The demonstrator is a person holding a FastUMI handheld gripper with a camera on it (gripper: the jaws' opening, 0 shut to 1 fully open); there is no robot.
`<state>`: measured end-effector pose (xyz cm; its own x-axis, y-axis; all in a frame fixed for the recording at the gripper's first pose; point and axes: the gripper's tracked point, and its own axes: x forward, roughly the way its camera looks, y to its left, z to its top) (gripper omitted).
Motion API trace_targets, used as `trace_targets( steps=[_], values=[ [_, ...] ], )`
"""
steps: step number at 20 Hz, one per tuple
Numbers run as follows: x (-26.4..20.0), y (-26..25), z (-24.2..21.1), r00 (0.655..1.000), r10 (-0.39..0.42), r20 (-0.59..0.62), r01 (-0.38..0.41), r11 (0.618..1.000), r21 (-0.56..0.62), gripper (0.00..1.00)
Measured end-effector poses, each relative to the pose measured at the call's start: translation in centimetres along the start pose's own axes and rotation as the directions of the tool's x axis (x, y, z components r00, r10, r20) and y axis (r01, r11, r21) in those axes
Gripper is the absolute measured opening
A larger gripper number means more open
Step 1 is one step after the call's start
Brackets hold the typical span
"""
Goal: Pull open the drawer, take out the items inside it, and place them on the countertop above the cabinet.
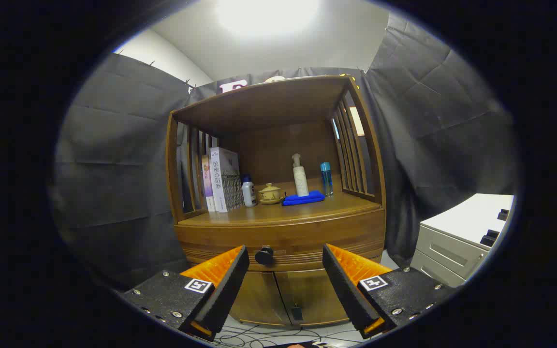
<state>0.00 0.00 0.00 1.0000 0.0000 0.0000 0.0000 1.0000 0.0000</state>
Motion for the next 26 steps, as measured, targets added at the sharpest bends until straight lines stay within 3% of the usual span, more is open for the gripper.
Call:
trace_targets(
  steps=[15, 26],
  values=[
    [0.0, 0.6, -0.6, 1.0, 0.016, 0.01, -0.016, 1.0, -0.02, 0.95],
    [2.5, 1.6, 0.5, 0.998, 0.025, 0.055, -0.025, 1.0, -0.007, 0.95]
  ],
)
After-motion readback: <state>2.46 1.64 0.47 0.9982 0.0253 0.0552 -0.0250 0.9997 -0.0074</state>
